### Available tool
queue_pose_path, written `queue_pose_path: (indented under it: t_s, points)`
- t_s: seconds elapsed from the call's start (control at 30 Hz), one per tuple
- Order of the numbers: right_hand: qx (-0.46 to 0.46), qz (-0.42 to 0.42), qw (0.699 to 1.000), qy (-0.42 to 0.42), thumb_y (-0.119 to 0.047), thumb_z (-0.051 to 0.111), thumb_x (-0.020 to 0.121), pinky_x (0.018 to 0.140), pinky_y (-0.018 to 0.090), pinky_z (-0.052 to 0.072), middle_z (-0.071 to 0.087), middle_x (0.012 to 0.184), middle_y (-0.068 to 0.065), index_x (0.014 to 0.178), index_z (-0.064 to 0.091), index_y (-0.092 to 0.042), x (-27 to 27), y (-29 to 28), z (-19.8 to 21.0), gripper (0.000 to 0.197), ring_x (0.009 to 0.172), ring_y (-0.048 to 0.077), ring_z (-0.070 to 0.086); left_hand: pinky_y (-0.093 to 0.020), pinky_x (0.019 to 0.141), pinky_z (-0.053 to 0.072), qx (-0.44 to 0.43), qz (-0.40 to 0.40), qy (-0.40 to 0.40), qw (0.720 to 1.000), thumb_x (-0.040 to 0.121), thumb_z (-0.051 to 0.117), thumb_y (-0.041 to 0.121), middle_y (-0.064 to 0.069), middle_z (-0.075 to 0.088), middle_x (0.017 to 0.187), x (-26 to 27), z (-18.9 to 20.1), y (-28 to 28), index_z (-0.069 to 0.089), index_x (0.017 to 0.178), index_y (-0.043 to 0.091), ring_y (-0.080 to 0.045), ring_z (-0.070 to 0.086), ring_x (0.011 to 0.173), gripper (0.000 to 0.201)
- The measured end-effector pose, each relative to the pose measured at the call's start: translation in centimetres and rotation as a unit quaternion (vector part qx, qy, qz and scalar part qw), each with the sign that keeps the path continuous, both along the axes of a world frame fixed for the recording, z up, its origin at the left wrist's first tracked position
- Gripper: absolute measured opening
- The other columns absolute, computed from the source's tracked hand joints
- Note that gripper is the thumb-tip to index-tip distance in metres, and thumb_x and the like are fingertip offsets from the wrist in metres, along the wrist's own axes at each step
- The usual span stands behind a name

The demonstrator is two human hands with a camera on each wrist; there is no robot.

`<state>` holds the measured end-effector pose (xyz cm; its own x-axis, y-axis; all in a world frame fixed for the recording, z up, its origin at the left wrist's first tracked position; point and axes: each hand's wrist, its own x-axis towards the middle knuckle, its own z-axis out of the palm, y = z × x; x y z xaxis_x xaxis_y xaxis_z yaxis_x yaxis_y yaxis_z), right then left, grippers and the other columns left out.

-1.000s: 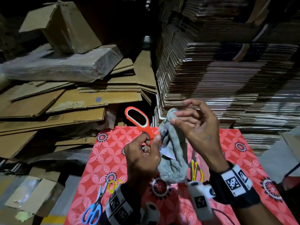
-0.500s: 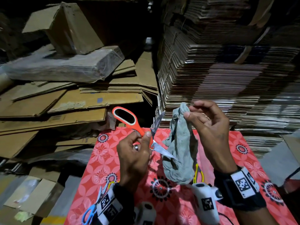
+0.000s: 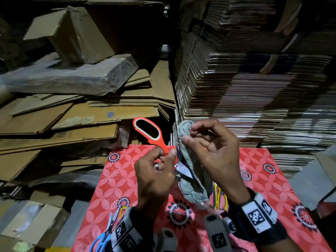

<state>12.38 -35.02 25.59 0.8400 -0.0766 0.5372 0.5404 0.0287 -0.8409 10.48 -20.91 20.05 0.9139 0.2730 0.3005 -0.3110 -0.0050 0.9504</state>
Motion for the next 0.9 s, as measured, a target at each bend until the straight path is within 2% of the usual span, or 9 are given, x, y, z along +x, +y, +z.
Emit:
queue_pose_path:
  t_s: [0.13, 0.23, 0.33, 0.4, 0.5, 0.53, 0.63, 0.77, 0.9]
  points:
    - [-0.04, -0.063, 0.997, -0.019, -0.001, 0.083, 0.085, 0.079, 0.026, 0.058, 0.072, 0.097, 0.001, 0.099, 0.069, -0.017, 1.3, -0.2, -1.0, 0.025, 0.092, 0.017, 0.073, -0.027, 0.043, 0.023, 0.055, 0.017, -0.006, 0.998, 0.093, 0.068, 0.034, -0.014, 0.034, 0.05, -0.4, -0.4, 0.4, 0.043, 0.064, 0.005, -0.014, 0.033, 0.04, 0.048]
    - [-0.058, -0.08, 0.995, -0.014, 0.0, 0.084, 0.084, 0.078, 0.019, 0.057, 0.072, 0.094, 0.0, 0.099, 0.07, -0.009, 1.7, -0.9, -1.5, 0.022, 0.089, 0.012, 0.072, -0.03, 0.043, 0.026, 0.061, 0.02, 0.001, 0.998, 0.092, 0.068, 0.036, -0.02, 0.036, 0.051, -0.5, -0.9, 0.7, 0.043, 0.063, 0.004, -0.016, 0.033, 0.044, 0.05]
    - [0.015, -0.08, 0.996, 0.023, 0.007, 0.082, 0.082, 0.08, 0.017, 0.056, 0.072, 0.088, -0.009, 0.096, 0.069, -0.011, 2.5, -2.0, -1.9, 0.026, 0.084, 0.006, 0.069, -0.032, 0.042, 0.024, 0.036, 0.028, 0.008, 0.999, 0.093, 0.069, 0.036, -0.009, 0.035, 0.05, -0.4, -1.5, 1.0, 0.042, 0.062, 0.01, -0.015, 0.033, 0.045, 0.049]
    - [0.077, -0.072, 0.994, 0.031, 0.011, 0.078, 0.082, 0.084, 0.018, 0.055, 0.071, 0.086, -0.009, 0.096, 0.067, -0.006, 2.6, -2.8, -1.8, 0.026, 0.083, 0.005, 0.067, -0.03, 0.04, 0.024, 0.028, 0.043, 0.006, 0.999, 0.097, 0.071, 0.029, -0.009, 0.035, 0.049, -0.3, -1.3, 1.0, 0.043, 0.063, 0.005, -0.016, 0.034, 0.042, 0.05]
    - [0.081, -0.044, 0.996, 0.007, 0.006, 0.078, 0.08, 0.087, 0.02, 0.055, 0.069, 0.088, -0.009, 0.097, 0.065, -0.004, 1.4, -2.6, -1.3, 0.024, 0.085, 0.009, 0.066, -0.027, 0.042, 0.025, 0.031, 0.051, 0.006, 0.998, 0.097, 0.071, 0.028, 0.001, 0.036, 0.05, 0.3, -1.4, 1.0, 0.044, 0.061, 0.011, -0.013, 0.033, 0.043, 0.048]
    - [0.074, -0.032, 0.997, -0.003, 0.004, 0.079, 0.079, 0.086, 0.02, 0.055, 0.07, 0.088, -0.01, 0.096, 0.065, -0.006, 1.0, -2.2, -1.1, 0.024, 0.085, 0.009, 0.066, -0.029, 0.042, 0.026, 0.03, 0.043, 0.014, 0.999, 0.094, 0.07, 0.035, -0.001, 0.036, 0.049, 0.5, -1.6, 1.0, 0.043, 0.061, 0.015, -0.016, 0.033, 0.044, 0.047]
    - [0.06, -0.007, 0.998, 0.0, 0.011, 0.08, 0.078, 0.081, 0.019, 0.056, 0.071, 0.089, -0.009, 0.095, 0.065, -0.009, 0.1, -0.6, -1.0, 0.03, 0.084, 0.01, 0.067, -0.041, 0.038, 0.03, -0.001, 0.015, 0.038, 0.999, 0.088, 0.07, 0.048, -0.019, 0.034, 0.049, 0.6, -2.1, 0.4, 0.043, 0.065, 0.012, -0.019, 0.035, 0.045, 0.051]
    - [0.02, -0.027, 0.999, 0.014, 0.007, 0.082, 0.081, 0.077, 0.021, 0.056, 0.071, 0.089, -0.004, 0.093, 0.068, -0.013, 0.4, 0.5, -1.9, 0.027, 0.085, 0.011, 0.069, -0.036, 0.041, 0.022, -0.01, -0.021, 0.033, 0.999, 0.091, 0.071, 0.034, -0.001, 0.032, 0.05, 0.1, -1.5, -0.3, 0.042, 0.062, 0.016, -0.014, 0.03, 0.044, 0.045]
    - [0.022, -0.049, 0.998, 0.02, 0.002, 0.084, 0.083, 0.079, 0.024, 0.057, 0.071, 0.09, -0.001, 0.095, 0.07, -0.015, 1.7, -0.4, -2.3, 0.025, 0.087, 0.012, 0.069, -0.026, 0.045, 0.024, 0.03, 0.001, 0.016, 0.999, 0.096, 0.072, 0.024, 0.006, 0.033, 0.051, -0.3, -1.7, 0.0, 0.04, 0.061, 0.011, -0.015, 0.031, 0.044, 0.049]
